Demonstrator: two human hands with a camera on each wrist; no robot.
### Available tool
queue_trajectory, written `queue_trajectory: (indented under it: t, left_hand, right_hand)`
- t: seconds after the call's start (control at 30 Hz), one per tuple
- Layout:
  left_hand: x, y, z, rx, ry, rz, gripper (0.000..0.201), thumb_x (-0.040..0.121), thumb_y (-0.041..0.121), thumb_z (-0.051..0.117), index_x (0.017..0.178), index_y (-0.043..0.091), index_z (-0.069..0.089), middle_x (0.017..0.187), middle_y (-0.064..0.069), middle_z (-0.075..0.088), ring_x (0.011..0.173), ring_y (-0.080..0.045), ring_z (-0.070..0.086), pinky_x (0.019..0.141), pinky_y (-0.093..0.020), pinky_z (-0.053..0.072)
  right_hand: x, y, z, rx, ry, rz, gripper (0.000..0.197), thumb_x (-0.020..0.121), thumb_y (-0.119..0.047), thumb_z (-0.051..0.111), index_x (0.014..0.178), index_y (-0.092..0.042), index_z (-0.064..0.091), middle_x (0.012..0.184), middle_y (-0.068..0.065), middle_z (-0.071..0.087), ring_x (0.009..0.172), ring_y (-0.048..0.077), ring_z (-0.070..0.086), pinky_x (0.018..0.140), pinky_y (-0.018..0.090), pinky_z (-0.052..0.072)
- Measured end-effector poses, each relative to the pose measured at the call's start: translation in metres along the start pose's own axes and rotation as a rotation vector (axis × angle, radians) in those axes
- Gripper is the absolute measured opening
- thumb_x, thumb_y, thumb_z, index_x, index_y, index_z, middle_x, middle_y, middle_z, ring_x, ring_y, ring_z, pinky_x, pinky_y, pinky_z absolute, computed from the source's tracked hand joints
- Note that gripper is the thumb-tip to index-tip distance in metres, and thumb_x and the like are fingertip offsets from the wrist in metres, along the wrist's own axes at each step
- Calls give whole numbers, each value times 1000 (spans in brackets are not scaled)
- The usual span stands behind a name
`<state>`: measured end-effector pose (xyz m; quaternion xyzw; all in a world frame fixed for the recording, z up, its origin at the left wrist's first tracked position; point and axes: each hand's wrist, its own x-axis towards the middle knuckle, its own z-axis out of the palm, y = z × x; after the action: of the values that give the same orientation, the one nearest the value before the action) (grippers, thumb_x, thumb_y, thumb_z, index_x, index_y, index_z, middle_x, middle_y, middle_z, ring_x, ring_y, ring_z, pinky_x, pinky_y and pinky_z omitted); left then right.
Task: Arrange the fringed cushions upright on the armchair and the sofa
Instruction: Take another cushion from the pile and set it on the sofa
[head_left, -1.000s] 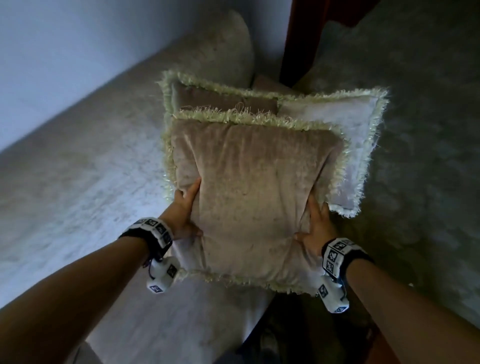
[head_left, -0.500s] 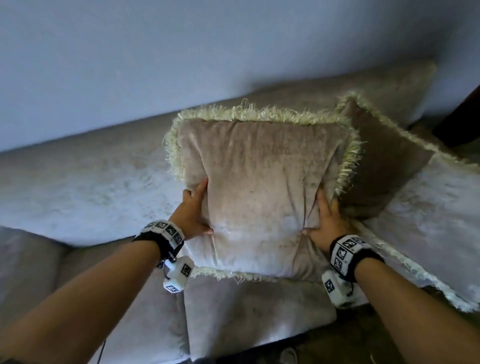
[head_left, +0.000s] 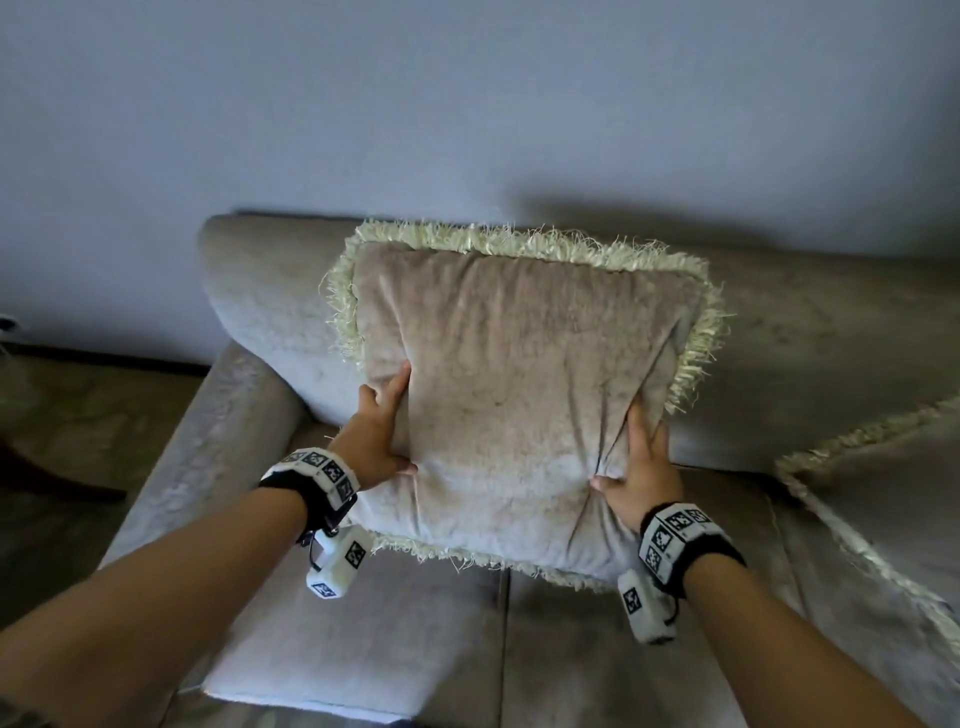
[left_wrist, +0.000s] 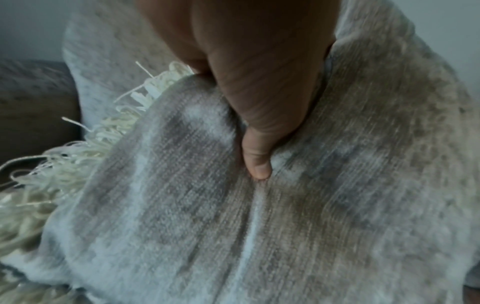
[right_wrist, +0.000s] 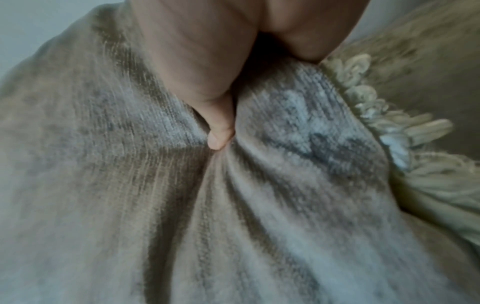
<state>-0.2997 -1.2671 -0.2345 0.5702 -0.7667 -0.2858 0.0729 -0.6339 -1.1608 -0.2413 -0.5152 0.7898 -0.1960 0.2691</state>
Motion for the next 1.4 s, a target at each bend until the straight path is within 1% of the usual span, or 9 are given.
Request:
queue_trajectory:
  t: [0.3,0.5,0.73,0.93,1.07,1.13,1.2,1.27,1.4]
  left_hand:
    - [6,-117,-50,-27,60,-171,148,50,19,95,148,43,-13,128,-18,29,109,-46,53,100,-50,44]
    - [25,-170,-61,-23,185,-180,138,56,17,92,148,40,-8,130,-20,27,105,-49,55,96,-53,47]
    - [87,-240,-21,-54,247,-124,120,59,2,81,141,38,1,121,-28,34,95,-54,54,87,-56,50]
    - [137,-306,30,-84,250,-49,92,52,-10,74,129,12,29,118,-45,37,91,-61,52,82,-57,53]
    - [146,-336,56,-30,214,-9,77,44,-11,74,109,4,36,100,-48,44,77,-57,54,65,-56,56]
    - [140,-351,71,-22,143,-7,82,49,-3,75,119,12,35,104,-42,43,77,-55,55,69,-57,55]
    - [129,-364,82,8,93,-25,97,52,2,82,131,22,30,108,-32,41,75,-51,56,74,-54,56]
    - [121,-371,89,43,93,-9,110,46,2,90,136,20,29,105,-30,43,72,-49,57,72,-51,57]
    - [110,-376,85,-1,219,77,109,49,-1,88,140,14,30,124,-39,38,102,-56,53,91,-52,46]
  right_hand:
    - [46,-92,93,-25,-118,-75,119,79,-13,76,145,-50,-16,161,7,-8,123,36,53,100,34,44]
    - [86,-125,141,8,-63,-184,121,75,-13,79,147,-46,-12,154,7,12,128,33,47,102,35,42]
    - [135,-119,215,-21,48,-159,120,71,-12,82,147,-44,-5,150,15,18,115,40,54,89,41,51]
    - [153,-93,294,-108,131,-33,112,72,-12,79,141,-38,-5,147,30,11,84,47,62,75,48,57]
    - [147,-61,340,-156,39,155,104,82,-29,70,142,-21,-15,152,31,-4,109,47,56,89,44,51]
    - [136,-45,363,-130,-19,204,110,82,-28,70,147,-19,-18,155,27,-9,119,46,52,94,44,50]
    - [124,-32,381,-77,-40,171,124,76,-23,76,144,-37,-26,156,23,-7,125,48,48,97,48,49]
    - [114,-27,387,-63,-37,124,130,74,-20,78,137,-50,-32,157,19,-4,124,49,47,95,52,50]
    - [101,-43,362,-51,40,84,118,66,-3,81,146,-39,2,156,14,-3,115,43,53,77,42,58]
